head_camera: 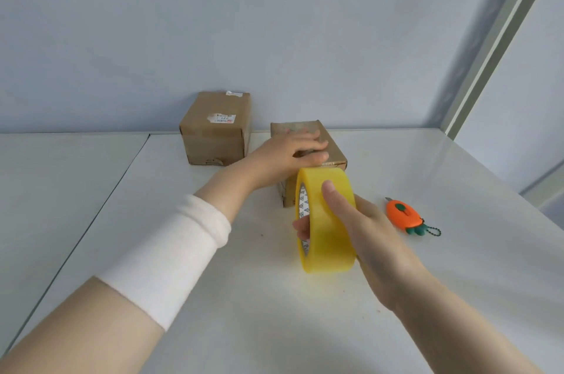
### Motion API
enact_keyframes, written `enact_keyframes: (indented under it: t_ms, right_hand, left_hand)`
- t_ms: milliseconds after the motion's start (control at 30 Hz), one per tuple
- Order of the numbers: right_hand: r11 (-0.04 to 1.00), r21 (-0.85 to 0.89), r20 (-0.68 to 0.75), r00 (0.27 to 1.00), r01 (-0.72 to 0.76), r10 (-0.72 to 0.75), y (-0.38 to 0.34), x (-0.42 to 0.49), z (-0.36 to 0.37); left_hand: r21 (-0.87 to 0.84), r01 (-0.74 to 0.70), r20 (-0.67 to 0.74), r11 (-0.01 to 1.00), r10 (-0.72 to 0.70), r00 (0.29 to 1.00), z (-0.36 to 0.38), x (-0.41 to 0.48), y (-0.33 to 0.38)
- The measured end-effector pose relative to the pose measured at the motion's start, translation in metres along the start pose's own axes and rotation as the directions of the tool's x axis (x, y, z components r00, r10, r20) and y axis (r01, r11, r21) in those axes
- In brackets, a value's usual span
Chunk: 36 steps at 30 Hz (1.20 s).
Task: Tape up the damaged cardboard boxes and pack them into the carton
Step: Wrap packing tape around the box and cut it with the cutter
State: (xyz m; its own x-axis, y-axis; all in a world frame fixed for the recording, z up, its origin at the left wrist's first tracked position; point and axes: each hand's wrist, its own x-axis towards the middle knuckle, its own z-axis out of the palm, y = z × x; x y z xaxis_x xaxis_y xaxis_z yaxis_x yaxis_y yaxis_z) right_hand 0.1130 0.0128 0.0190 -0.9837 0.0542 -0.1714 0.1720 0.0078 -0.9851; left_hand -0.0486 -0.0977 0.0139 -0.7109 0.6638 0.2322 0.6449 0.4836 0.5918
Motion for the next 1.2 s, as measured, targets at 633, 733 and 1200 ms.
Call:
enact_keyframes:
  t_ms: [633,733,1200]
  right_hand:
    - [1.0,0.028,0.119,0.993,-0.002,-0.001,0.002,-0.026,-0.013]
    - [0.999,0.026,0.161,0.987,-0.026,0.022,-0.001,-0.026,-0.014]
    - [0.373,-0.895,-0.327,0.93,-0.247,-0.17,0.046,0.046,-0.14]
  left_hand:
    - [-0.342,0.327,-0.599,0.881,-0.473,0.646,0.019,-0.039,0.037]
    - [-0.514,0.507,-0.157,0.692,-0.657,0.737,0.024,-0.056,0.048]
    - [-0.765,0.454,0.088,0.457,-0.624,0.776,0.029,-0.059,0.046]
